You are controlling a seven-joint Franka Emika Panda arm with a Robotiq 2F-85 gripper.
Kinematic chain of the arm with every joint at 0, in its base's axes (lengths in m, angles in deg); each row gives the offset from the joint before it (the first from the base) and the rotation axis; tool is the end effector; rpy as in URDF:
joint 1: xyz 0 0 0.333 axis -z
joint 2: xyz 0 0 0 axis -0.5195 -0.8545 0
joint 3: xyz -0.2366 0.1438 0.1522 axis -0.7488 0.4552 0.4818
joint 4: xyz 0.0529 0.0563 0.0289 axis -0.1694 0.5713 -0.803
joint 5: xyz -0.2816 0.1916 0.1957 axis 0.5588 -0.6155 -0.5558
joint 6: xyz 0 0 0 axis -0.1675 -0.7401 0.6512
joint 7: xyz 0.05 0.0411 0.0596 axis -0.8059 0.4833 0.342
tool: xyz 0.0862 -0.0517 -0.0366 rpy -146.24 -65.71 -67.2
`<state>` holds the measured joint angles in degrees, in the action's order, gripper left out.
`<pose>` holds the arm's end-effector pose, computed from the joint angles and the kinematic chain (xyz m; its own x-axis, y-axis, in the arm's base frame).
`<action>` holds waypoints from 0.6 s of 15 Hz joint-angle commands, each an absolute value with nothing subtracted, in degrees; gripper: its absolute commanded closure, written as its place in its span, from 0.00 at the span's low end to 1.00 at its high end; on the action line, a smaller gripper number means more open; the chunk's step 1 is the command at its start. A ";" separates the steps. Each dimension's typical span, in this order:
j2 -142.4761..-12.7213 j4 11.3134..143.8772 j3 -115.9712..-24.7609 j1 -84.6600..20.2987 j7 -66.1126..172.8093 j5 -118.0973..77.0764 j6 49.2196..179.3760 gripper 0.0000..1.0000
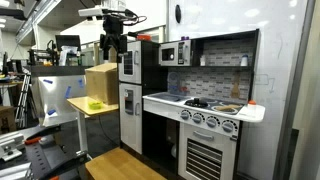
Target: Place the lid on the pot
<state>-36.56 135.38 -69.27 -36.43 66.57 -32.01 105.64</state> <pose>0.3917 0.0213 0.3914 0.9942 0.1054 0.0188 0.1070 -0.9843 -0.1405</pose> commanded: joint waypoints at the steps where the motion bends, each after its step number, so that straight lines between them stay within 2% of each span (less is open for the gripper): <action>1: -36.56 135.30 -68.78 -35.93 66.72 -32.24 105.50 0.00; 6: -36.56 135.31 -68.78 -35.93 66.72 -32.24 105.50 0.00; 9: -41.17 132.28 -72.33 -35.47 71.66 -34.06 104.60 0.00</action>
